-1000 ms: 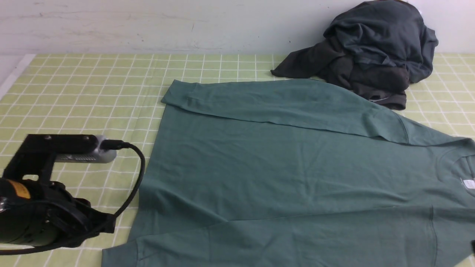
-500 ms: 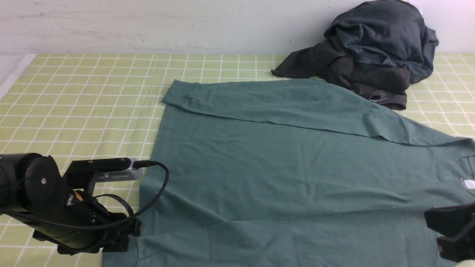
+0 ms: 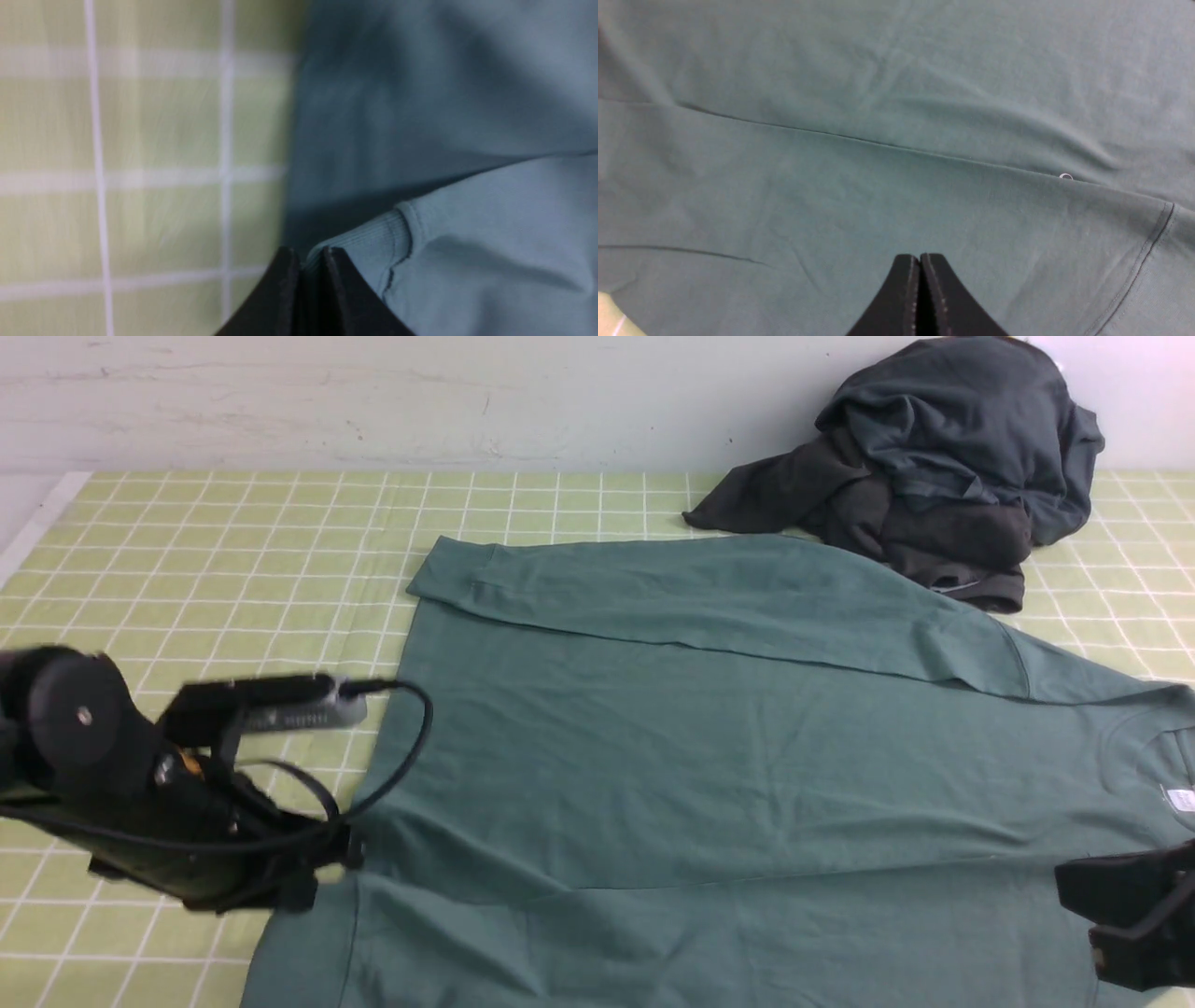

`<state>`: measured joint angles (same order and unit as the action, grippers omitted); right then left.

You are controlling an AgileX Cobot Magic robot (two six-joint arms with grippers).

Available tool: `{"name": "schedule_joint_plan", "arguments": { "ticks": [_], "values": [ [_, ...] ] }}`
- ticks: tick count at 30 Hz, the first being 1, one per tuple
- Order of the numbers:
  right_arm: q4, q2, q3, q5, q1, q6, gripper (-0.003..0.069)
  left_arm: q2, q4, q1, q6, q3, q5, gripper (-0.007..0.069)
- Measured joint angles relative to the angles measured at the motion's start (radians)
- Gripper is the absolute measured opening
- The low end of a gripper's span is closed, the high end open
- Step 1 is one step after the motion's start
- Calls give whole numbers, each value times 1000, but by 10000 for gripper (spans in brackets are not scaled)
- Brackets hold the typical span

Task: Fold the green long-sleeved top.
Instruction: Use the left arm to drag and place the cuff at the centered position on the left edge of the fabric, then use the left arm to clamp the cuff farthest from it

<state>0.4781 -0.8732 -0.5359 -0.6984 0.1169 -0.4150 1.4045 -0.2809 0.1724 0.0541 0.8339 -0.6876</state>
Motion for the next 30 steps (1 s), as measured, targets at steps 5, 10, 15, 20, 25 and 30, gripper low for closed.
{"name": "schedule_joint_plan", "arguments": {
  "ticks": [5, 10, 15, 20, 25, 30],
  "values": [
    [0, 0, 0, 7, 0, 0, -13, -65, -63, 2, 156, 196, -21, 30],
    [0, 0, 0, 14, 0, 0, -13, 10, -64, 2, 260, 352, -21, 30],
    [0, 0, 0, 15, 0, 0, -13, 238, -8, 2, 275, 493, -21, 30],
    [0, 0, 0, 17, 0, -2, -13, 467, 32, 2, 256, 655, -41, 54],
    [-1, 0, 1, 21, 0, -4, -13, 677, 38, -8, 227, 924, -80, 229],
    [-19, 0, 1, 22, 0, -5, -13, 871, 38, -43, 139, 1203, -127, 389]
  ]
}}
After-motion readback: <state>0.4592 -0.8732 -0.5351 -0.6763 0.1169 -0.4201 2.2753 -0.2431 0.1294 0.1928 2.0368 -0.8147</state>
